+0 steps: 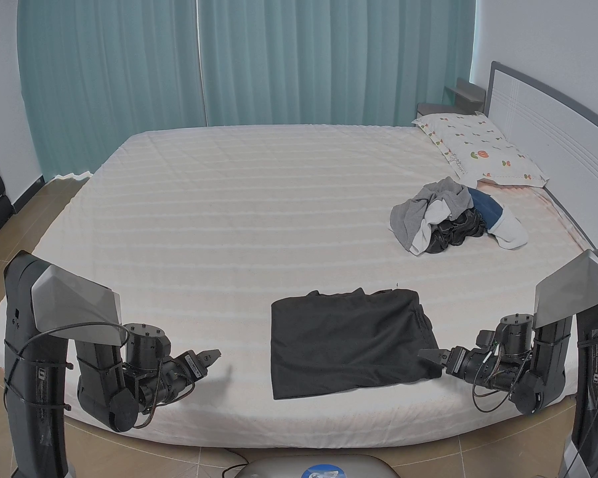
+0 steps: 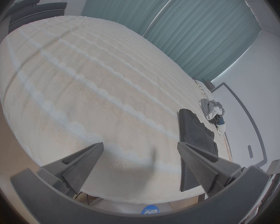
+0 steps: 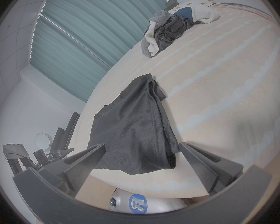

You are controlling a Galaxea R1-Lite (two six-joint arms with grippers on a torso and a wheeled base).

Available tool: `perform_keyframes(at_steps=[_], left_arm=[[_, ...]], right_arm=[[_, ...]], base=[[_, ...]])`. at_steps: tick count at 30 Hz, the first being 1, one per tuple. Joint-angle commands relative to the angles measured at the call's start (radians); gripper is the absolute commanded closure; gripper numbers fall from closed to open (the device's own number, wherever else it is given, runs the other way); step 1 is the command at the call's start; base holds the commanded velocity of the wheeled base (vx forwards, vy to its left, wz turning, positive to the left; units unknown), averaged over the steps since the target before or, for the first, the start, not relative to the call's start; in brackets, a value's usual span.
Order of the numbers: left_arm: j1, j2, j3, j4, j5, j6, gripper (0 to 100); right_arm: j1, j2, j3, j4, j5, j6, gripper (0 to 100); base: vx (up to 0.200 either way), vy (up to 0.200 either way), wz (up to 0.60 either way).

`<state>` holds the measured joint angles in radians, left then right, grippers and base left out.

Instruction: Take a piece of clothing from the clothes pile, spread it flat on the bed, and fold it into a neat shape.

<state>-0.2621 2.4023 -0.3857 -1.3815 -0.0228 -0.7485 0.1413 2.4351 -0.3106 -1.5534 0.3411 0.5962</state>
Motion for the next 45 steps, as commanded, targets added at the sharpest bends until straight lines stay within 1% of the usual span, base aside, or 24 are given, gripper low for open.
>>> perform_keyframes(at_steps=[1, 3, 4, 10, 20, 28, 34, 35, 37, 45], left_arm=[[0.0, 0.003, -0.001, -0.001, 0.001, 0.0, 0], [0.0, 0.003, -0.001, -0.001, 0.001, 0.0, 0], [0.0, 0.003, -0.002, -0.001, 0.001, 0.0, 0], [0.0, 0.003, -0.001, -0.001, 0.001, 0.0, 0], [0.0, 0.003, -0.001, -0.001, 0.001, 0.0, 0], [0.0, 0.003, -0.001, -0.001, 0.001, 0.0, 0], [0.0, 0.003, -0.001, -0.001, 0.001, 0.0, 0], [0.0, 0.003, -0.001, -0.001, 0.001, 0.0, 0], [0.0, 0.003, -0.001, -0.001, 0.001, 0.0, 0], [0.0, 0.003, -0.002, -0.001, 0.001, 0.0, 0]], right_arm=[[0.008, 0.021, -0.025, -0.008, -0.001, 0.001, 0], [0.012, 0.024, -0.03, -0.008, -0.002, 0.001, 0], [0.011, 0.028, -0.03, -0.008, -0.002, -0.001, 100], [0.006, 0.033, -0.01, -0.008, -0.007, -0.015, 100], [-0.028, 0.016, 0.045, -0.01, -0.007, -0.093, 100], [-0.063, -0.018, 0.071, -0.008, 0.003, -0.105, 100], [-0.063, 0.001, 0.079, -0.008, 0.003, -0.148, 100], [-0.066, 0.012, 0.081, -0.008, 0.003, -0.168, 100], [-0.078, 0.018, 0.081, -0.008, 0.003, -0.179, 100], [-0.08, 0.022, 0.079, -0.008, 0.003, -0.19, 100]], base=[[0.0, 0.0, 0.0], [0.0, 0.0, 0.0], [0.0, 0.0, 0.0], [0.0, 0.0, 0.0], [0.0, 0.0, 0.0], [0.0, 0.0, 0.0], [0.0, 0.0, 0.0], [0.0, 0.0, 0.0], [0.0, 0.0, 0.0], [0.0, 0.0, 0.0]])
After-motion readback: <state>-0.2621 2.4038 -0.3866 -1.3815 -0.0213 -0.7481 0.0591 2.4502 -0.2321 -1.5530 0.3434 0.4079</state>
